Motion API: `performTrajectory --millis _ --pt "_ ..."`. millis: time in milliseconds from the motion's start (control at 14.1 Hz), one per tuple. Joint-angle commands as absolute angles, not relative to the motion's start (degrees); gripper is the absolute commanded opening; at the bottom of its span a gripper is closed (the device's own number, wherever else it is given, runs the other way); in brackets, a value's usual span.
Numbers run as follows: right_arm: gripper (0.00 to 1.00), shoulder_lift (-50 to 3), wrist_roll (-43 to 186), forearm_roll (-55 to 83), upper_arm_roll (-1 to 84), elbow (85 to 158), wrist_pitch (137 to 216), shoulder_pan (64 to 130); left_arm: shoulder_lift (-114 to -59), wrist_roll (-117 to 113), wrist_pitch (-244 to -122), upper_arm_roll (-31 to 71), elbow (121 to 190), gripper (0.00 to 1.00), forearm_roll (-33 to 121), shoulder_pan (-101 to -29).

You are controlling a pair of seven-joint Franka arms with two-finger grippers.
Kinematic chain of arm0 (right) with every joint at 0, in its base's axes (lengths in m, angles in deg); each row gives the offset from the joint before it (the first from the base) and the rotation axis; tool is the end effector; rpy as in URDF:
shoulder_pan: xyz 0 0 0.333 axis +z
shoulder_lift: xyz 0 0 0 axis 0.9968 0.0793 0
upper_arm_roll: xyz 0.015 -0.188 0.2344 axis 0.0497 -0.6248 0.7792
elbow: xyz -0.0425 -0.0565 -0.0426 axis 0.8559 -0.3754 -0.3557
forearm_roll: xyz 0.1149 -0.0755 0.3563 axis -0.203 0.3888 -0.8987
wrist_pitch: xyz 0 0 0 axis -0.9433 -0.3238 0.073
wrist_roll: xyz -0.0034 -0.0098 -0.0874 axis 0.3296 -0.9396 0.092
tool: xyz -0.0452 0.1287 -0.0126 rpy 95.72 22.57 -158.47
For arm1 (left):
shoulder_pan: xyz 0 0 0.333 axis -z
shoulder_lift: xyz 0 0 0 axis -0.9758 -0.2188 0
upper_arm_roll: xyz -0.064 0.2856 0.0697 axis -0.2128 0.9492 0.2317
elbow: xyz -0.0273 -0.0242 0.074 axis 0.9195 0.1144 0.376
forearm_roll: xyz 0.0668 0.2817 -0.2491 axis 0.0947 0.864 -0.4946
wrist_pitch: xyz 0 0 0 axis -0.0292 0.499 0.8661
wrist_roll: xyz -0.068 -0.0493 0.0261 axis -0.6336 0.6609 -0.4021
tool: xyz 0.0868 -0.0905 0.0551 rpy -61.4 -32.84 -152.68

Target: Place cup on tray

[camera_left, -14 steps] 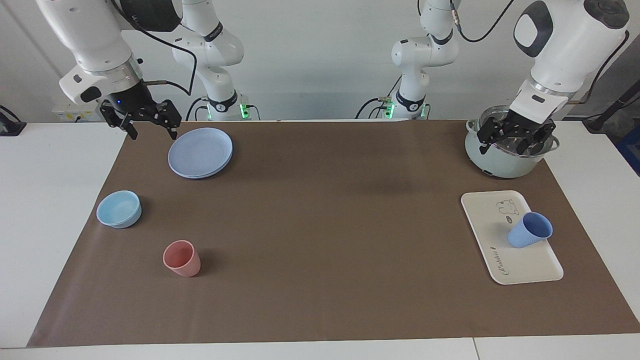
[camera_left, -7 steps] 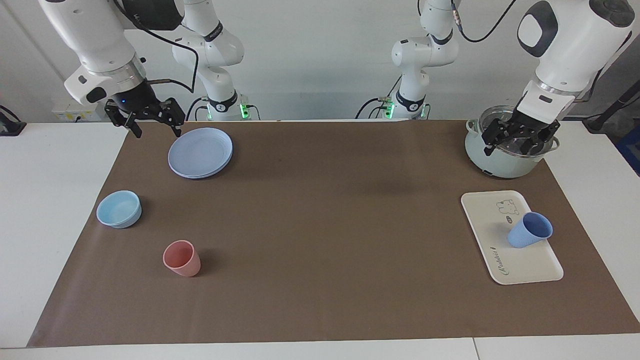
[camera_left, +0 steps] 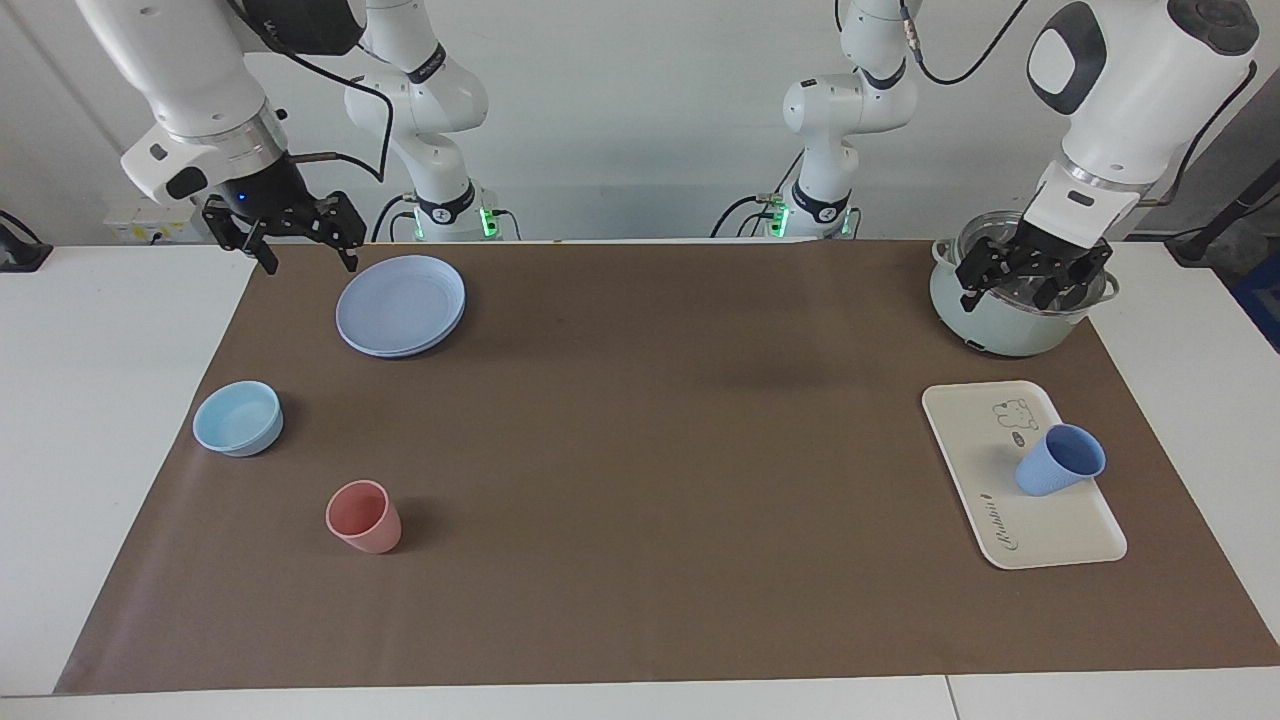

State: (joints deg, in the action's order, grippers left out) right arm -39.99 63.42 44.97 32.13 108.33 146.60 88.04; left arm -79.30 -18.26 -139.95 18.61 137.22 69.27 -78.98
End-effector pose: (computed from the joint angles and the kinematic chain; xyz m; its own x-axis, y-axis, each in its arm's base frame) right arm 0.5319 0.0003 0.5809 0.9994 0.0076 -0.0345 0.0077 -1.0000 0.0050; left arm 0.5656 -0.0237 0.5576 0.9977 -0.0588 0.0350 -0.0588 -0.9983 0.0008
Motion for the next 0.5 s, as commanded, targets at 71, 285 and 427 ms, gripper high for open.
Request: performTrajectory --millis 71,285,427 --pt "1.0 -40.4 64.5 45.4 32.5 108.3 146.4 87.5 -77.5 -18.0 -141.1 19.0 139.6 1.0 69.7 -79.2" --pt "1.0 -40.4 64.4 45.4 32.5 108.4 146.4 87.4 -77.7 -18.2 -141.1 19.0 139.2 1.0 69.7 -79.1" --pt "1.0 -40.4 64.7 45.3 32.5 108.4 146.2 87.2 -77.6 -18.3 -140.8 19.0 139.5 1.0 69.7 -78.6"
